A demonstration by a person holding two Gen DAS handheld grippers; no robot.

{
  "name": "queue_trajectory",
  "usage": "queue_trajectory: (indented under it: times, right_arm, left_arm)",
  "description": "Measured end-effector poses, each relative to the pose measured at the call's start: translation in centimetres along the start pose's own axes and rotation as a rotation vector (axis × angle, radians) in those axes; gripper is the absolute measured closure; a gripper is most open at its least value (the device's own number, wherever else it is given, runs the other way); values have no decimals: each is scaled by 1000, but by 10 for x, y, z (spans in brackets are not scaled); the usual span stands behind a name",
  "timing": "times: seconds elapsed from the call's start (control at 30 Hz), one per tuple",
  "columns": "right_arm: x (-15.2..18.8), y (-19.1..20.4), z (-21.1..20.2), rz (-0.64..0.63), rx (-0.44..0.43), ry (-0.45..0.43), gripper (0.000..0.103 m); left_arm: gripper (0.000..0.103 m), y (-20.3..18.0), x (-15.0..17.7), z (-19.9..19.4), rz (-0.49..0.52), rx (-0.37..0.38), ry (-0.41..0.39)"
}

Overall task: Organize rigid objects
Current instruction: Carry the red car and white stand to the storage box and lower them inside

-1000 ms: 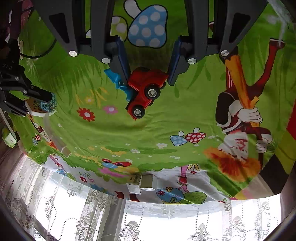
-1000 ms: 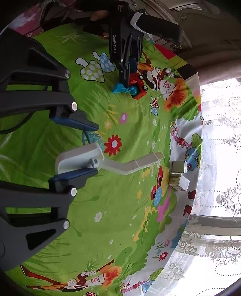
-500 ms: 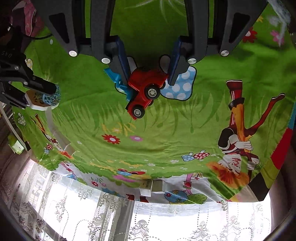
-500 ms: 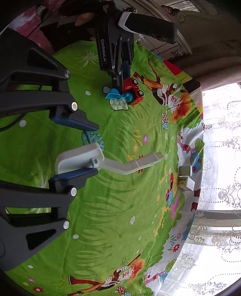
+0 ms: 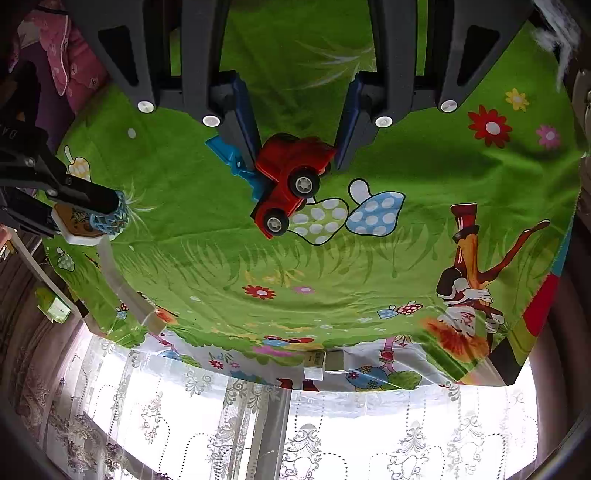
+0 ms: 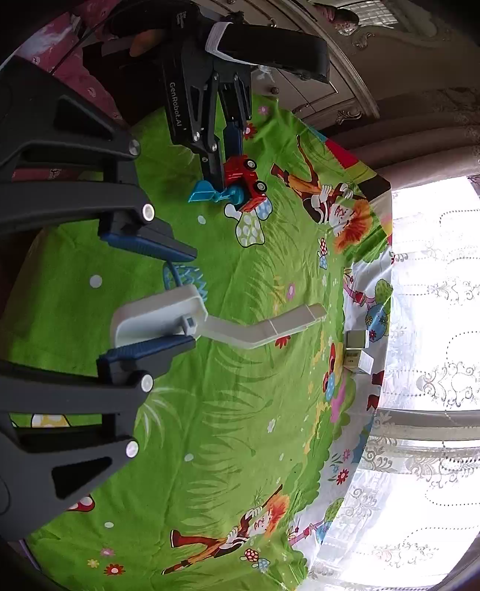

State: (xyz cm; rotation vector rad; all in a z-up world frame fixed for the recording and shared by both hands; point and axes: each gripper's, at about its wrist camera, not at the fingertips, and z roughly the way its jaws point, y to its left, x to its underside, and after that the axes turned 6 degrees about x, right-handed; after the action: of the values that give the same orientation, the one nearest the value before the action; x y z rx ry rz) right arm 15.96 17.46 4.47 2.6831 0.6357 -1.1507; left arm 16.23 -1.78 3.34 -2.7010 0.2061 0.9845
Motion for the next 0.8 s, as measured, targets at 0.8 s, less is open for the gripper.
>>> queue_trajectory:
  times: [0.8]
  right_arm:
    - [56,-39,-125,10,168,-85,58]
  left_arm:
    - [61,-123,6,-41,275,80,-52]
